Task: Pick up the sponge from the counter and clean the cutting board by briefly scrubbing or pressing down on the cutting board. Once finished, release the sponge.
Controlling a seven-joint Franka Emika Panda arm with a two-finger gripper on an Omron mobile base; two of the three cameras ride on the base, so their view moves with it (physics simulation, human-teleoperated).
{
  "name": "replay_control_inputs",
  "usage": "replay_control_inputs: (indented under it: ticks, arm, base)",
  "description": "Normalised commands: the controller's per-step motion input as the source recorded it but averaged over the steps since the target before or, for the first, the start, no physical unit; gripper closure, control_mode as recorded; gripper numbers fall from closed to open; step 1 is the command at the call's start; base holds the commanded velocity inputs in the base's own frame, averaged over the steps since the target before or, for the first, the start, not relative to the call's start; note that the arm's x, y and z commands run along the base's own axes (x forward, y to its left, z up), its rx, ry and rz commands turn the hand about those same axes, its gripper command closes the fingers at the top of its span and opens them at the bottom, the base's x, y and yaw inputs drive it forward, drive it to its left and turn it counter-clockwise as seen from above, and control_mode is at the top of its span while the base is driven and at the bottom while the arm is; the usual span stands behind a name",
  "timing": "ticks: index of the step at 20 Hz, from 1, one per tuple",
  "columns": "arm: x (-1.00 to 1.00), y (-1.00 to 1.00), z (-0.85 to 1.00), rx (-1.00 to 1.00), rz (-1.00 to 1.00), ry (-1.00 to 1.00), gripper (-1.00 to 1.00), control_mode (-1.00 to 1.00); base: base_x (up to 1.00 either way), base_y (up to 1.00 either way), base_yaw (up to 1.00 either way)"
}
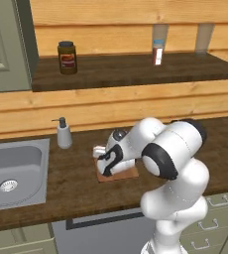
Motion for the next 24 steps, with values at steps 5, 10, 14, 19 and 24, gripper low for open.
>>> replay_control_inputs:
  ticks: [5, 10, 14, 19, 24]
  arm:
    - [-0.74, 0.0, -0.71, 0.0, 0.0, 0.31, 1.0, -1.0]
    - [-0.04, -0.04, -0.83, 0.0, 0.0, 0.19, 1.0, -1.0]
    - [0.14, -0.08, -0.69, 0.0, 0.0, -0.04, 1.0, -1.0]
    - [0.24, -0.31, -0.33, 0.01, 0.0, -0.11, 1.0, -1.0]
    - [0.07, -0.34, -0.39, 0.01, 0.01, -0.09, 1.0, -1.0]
  base:
    - [0.0, 0.0, 0.0]
    - [0.0, 0.0, 0.0]
    - [0.0, 0.0, 0.0]
    - [0.0, 0.0, 0.0]
    - [0.0, 0.0, 0.0]
